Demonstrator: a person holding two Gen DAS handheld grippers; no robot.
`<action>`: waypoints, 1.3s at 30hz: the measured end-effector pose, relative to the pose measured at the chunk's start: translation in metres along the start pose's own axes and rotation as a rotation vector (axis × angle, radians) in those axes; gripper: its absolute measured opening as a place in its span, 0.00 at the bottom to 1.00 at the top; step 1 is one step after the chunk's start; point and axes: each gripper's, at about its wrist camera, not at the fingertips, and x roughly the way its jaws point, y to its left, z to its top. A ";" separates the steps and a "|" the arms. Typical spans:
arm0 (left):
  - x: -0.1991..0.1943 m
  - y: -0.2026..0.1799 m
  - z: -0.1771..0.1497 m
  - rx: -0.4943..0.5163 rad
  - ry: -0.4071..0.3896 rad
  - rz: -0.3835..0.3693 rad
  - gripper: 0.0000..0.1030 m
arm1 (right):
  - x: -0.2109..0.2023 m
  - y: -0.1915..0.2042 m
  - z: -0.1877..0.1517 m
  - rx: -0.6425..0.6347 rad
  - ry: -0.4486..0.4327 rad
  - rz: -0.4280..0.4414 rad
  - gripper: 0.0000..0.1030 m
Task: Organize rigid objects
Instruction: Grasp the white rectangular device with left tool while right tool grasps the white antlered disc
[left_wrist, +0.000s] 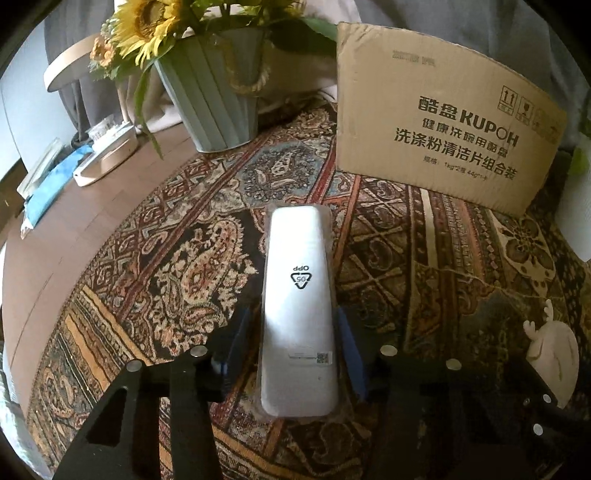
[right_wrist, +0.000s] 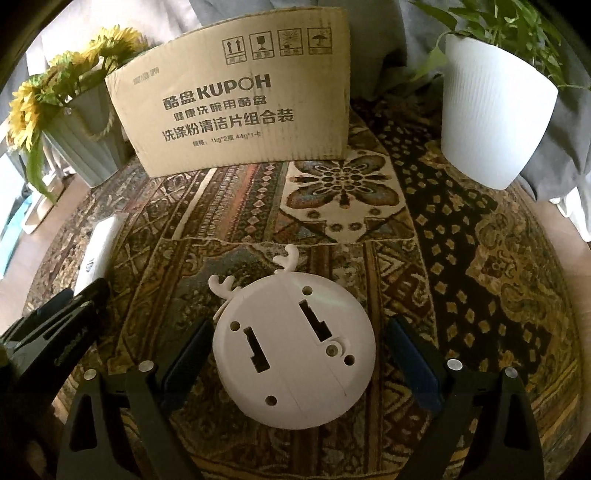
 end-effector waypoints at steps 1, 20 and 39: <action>0.000 0.000 0.000 0.001 0.000 -0.003 0.42 | 0.000 0.000 -0.001 0.000 -0.002 -0.003 0.89; -0.022 0.008 -0.018 0.006 -0.024 -0.097 0.36 | -0.013 -0.001 -0.006 -0.024 -0.060 0.044 0.73; -0.091 0.013 -0.010 0.033 -0.138 -0.150 0.36 | -0.072 -0.002 -0.002 -0.019 -0.162 0.075 0.73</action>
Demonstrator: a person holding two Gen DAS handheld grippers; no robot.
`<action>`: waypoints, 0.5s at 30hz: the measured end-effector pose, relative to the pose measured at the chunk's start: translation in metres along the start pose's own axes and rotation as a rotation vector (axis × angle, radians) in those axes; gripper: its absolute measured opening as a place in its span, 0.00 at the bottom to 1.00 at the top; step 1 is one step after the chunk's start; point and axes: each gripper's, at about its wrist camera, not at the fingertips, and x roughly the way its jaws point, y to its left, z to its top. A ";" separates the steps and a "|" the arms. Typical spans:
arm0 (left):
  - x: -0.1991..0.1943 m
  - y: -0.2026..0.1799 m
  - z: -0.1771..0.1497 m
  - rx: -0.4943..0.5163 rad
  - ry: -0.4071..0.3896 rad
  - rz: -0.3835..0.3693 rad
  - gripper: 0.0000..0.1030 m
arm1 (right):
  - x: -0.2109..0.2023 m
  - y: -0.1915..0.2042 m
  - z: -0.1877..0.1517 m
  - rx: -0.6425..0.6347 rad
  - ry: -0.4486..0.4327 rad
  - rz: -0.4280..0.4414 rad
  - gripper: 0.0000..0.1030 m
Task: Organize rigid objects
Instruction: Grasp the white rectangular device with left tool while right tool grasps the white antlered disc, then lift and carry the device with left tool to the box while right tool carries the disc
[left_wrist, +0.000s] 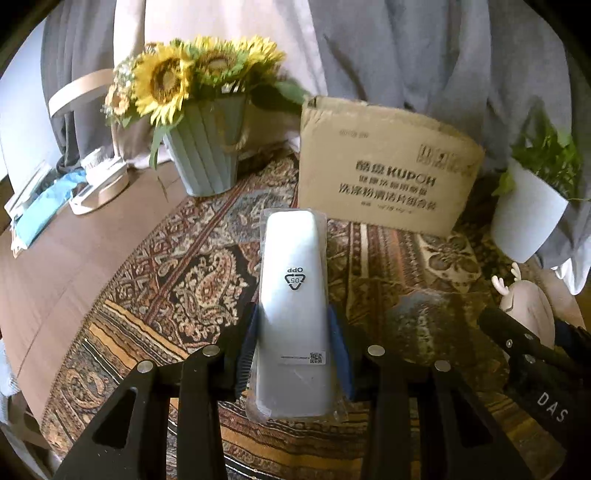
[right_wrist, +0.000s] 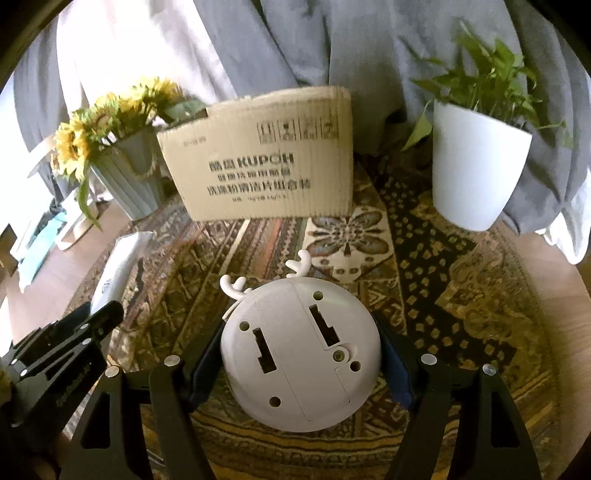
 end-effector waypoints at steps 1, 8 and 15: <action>-0.004 -0.001 0.002 0.003 -0.007 -0.005 0.36 | -0.004 0.000 0.002 0.000 -0.008 -0.002 0.73; -0.029 -0.004 0.018 0.019 -0.053 -0.042 0.36 | -0.032 0.000 0.015 0.003 -0.060 -0.005 0.73; -0.044 -0.006 0.039 0.039 -0.092 -0.093 0.36 | -0.050 0.000 0.033 0.017 -0.104 -0.001 0.73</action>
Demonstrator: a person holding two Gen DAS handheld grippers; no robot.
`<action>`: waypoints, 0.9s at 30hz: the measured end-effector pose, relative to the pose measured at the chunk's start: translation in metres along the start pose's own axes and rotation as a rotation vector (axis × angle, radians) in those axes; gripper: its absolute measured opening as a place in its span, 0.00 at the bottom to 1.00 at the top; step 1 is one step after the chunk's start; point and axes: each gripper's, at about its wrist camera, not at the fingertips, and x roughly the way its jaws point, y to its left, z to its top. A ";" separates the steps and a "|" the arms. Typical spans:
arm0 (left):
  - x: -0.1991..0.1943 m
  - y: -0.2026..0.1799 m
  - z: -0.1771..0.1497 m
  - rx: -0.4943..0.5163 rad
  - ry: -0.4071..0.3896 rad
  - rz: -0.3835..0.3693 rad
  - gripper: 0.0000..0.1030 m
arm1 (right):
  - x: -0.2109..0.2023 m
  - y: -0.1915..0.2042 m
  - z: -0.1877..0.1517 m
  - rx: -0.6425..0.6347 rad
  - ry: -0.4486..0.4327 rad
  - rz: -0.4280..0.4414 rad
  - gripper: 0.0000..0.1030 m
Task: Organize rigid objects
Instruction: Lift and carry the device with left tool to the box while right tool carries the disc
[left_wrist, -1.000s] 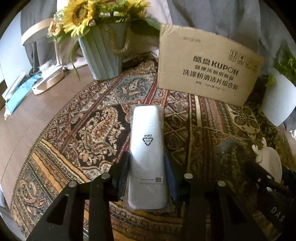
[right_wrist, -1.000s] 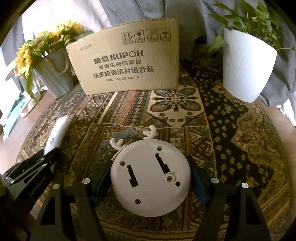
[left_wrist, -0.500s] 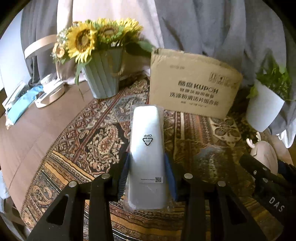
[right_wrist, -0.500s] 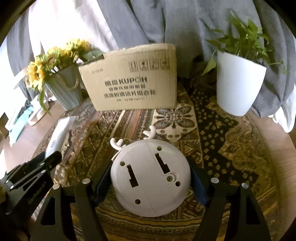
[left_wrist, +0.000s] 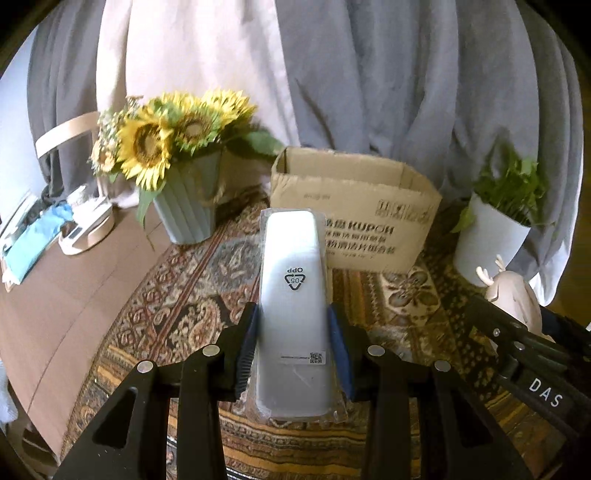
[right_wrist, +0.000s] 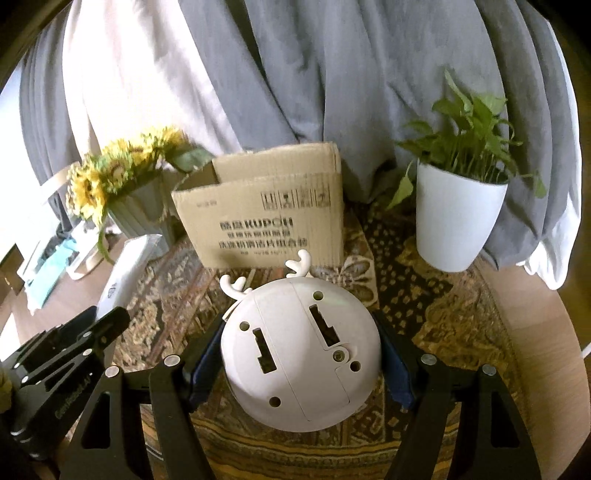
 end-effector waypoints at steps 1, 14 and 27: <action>-0.001 0.000 0.004 0.002 -0.004 -0.005 0.36 | -0.002 0.001 0.003 0.000 -0.005 -0.001 0.73; 0.002 0.004 0.051 0.041 -0.041 -0.092 0.36 | -0.003 0.010 0.051 -0.011 -0.049 0.038 0.73; 0.018 -0.003 0.107 0.157 -0.078 -0.113 0.36 | 0.017 0.011 0.108 -0.021 -0.065 0.060 0.73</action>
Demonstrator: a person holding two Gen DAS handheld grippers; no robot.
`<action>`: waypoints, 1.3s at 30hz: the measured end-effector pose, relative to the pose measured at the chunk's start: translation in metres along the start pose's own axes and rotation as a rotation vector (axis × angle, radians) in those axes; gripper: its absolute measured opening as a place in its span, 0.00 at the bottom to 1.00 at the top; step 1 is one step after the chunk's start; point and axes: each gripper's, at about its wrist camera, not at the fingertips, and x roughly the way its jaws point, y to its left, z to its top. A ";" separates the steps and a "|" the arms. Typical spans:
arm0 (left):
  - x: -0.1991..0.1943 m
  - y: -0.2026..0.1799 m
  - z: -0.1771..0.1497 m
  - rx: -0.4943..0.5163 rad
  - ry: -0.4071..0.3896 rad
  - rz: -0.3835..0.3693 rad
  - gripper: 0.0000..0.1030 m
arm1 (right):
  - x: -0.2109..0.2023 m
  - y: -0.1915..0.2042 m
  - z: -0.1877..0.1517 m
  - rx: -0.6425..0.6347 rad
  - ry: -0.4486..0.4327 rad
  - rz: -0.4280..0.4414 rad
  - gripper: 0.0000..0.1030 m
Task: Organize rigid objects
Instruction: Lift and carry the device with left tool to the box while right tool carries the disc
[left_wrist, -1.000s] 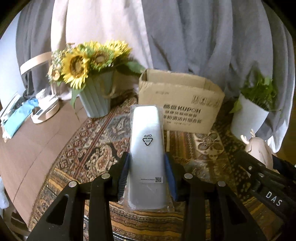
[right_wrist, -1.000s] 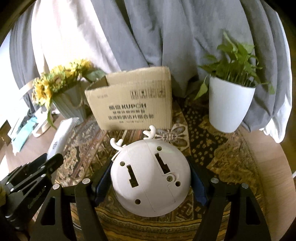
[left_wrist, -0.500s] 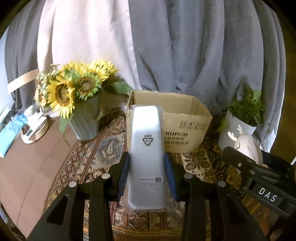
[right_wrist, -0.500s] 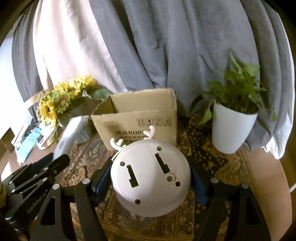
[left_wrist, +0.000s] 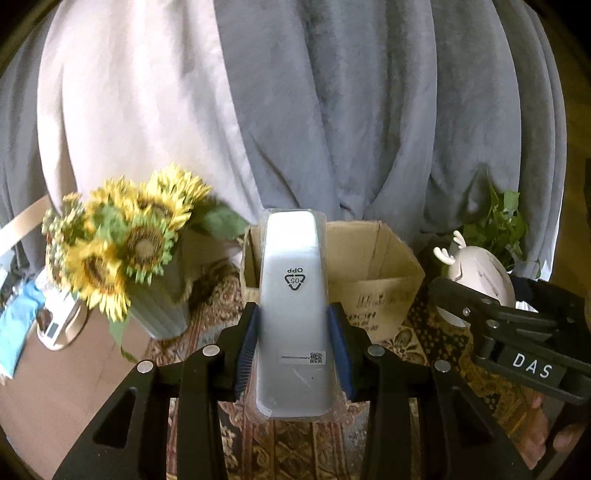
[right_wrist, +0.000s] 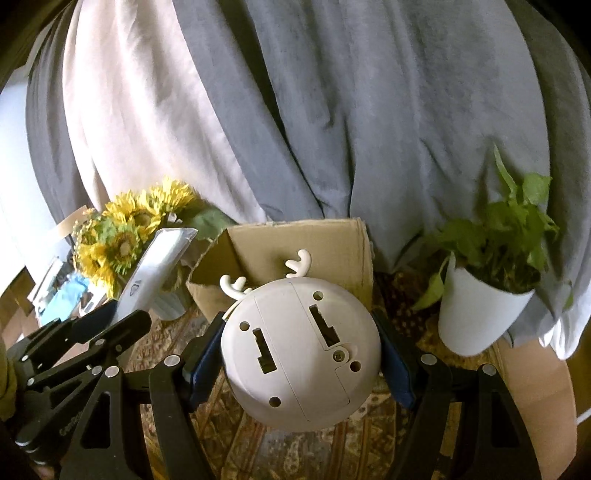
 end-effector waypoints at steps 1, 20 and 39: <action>0.002 0.000 0.004 0.009 -0.002 -0.001 0.36 | 0.002 0.000 0.004 -0.003 0.001 0.001 0.73; 0.069 0.002 0.064 0.168 0.076 -0.059 0.36 | 0.063 0.004 0.077 -0.141 0.058 0.014 0.73; 0.173 -0.020 0.080 0.322 0.278 -0.188 0.36 | 0.160 -0.017 0.089 -0.206 0.244 0.031 0.73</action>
